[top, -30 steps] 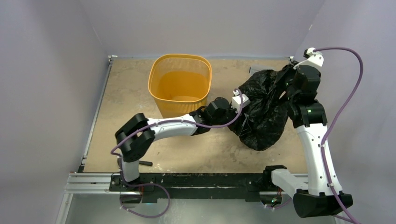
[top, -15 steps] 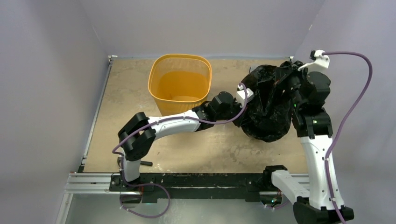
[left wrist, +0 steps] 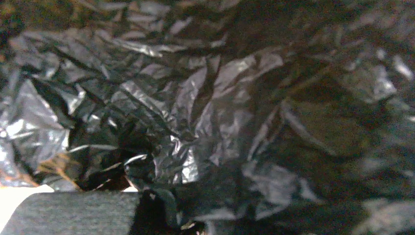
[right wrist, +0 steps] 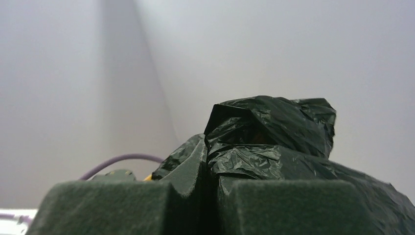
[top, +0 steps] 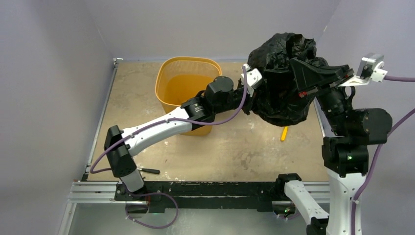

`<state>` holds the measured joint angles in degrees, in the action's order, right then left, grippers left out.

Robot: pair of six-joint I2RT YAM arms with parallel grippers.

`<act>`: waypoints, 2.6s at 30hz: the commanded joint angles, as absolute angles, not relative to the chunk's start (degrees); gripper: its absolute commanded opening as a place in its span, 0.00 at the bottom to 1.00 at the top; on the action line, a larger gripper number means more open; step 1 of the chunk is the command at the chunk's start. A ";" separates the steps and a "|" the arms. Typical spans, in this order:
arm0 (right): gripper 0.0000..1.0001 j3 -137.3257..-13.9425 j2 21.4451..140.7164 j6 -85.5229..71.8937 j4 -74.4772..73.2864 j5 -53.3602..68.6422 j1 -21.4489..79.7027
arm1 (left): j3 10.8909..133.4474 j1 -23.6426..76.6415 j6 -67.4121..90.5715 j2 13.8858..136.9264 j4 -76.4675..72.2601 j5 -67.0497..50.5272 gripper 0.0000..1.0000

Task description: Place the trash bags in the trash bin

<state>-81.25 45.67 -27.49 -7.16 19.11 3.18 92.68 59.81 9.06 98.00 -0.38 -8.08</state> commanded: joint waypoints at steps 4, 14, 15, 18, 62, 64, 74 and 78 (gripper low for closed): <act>0.07 -84.28 47.39 -32.36 8.82 40.65 2.95 | 97.51 60.03 0.32 90.82 3.67 1.77 0.00; 0.08 -87.88 53.08 -37.99 14.72 51.50 2.92 | 98.10 60.03 -6.77 84.05 4.40 11.66 0.00; 0.08 -88.20 53.61 -38.76 15.13 52.12 2.92 | 98.47 60.05 -7.08 83.58 4.93 12.33 0.00; 0.08 -88.68 54.96 -39.76 15.77 52.37 2.97 | 98.56 60.03 -7.49 81.60 5.70 13.91 0.00; 0.08 -121.65 91.57 -31.47 -4.71 43.14 26.58 | 83.21 45.61 8.30 68.51 25.25 33.18 0.00; 0.08 -123.05 93.30 -30.78 -6.53 42.96 27.03 | 81.25 45.57 10.60 68.36 26.26 33.41 0.00; 0.09 -132.48 101.61 -28.06 -14.37 41.13 28.29 | 74.49 45.02 19.31 67.44 27.14 35.49 0.00; 0.09 -136.98 105.19 -26.38 -19.41 39.19 30.40 | 74.08 44.87 20.76 65.82 27.67 37.09 0.09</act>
<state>-131.94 103.90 -28.99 -14.63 41.50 28.32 74.02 45.36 16.97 68.77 28.12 34.30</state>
